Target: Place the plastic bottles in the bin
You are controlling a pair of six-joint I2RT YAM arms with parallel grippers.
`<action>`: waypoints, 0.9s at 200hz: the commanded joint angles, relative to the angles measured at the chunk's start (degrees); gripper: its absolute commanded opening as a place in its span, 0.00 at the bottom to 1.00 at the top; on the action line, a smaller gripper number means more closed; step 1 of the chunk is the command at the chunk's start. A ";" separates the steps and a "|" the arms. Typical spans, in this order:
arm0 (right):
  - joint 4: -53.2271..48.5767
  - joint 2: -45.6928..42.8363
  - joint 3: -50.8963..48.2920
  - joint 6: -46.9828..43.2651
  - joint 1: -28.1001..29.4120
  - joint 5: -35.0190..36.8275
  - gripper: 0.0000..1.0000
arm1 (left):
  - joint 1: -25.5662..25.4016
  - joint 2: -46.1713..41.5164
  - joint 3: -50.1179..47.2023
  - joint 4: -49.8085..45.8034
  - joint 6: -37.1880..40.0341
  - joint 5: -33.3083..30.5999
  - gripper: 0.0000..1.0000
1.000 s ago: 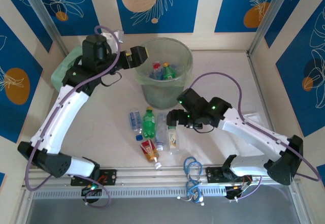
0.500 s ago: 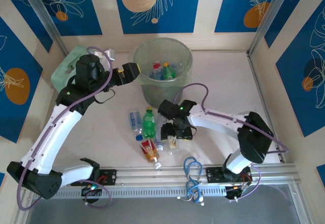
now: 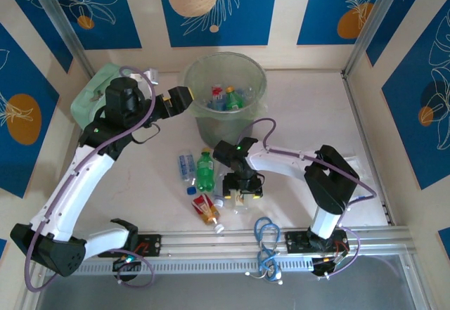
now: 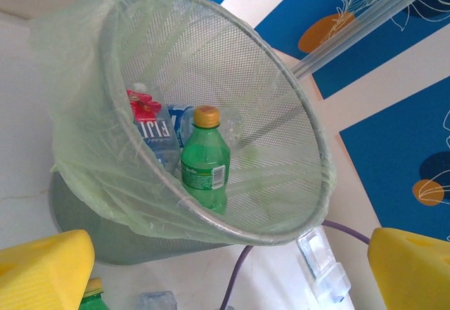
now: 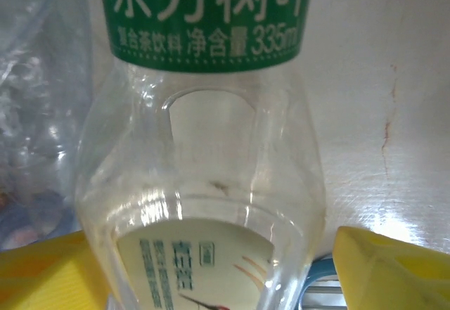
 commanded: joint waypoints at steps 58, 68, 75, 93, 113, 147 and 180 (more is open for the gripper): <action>-2.42 1.82 1.28 1.16 -1.08 -1.53 0.62 | 0.90 -0.85 -0.69 1.32 -0.72 0.70 0.97; -2.53 0.95 1.11 1.31 -1.12 -1.02 0.61 | 0.90 -0.76 -0.56 1.31 -0.68 0.77 0.97; -2.62 0.10 0.98 1.39 -1.08 -0.51 0.60 | 0.98 -0.67 -0.59 1.26 -0.68 0.83 0.97; -2.84 -3.21 0.85 0.93 -0.98 1.52 0.58 | 0.99 -0.59 -0.60 1.09 -0.68 0.92 0.97; -3.32 -8.27 2.01 -1.30 -0.65 4.96 0.57 | 0.97 -0.47 -0.71 0.61 -0.71 0.84 0.97; 2.02 -19.14 5.80 -8.57 1.89 6.78 0.56 | 1.16 -0.25 -1.38 0.14 -1.90 1.99 0.96; 7.29 -24.69 11.83 -14.43 3.15 5.31 0.55 | 1.03 0.73 -4.44 10.70 -9.27 12.12 0.92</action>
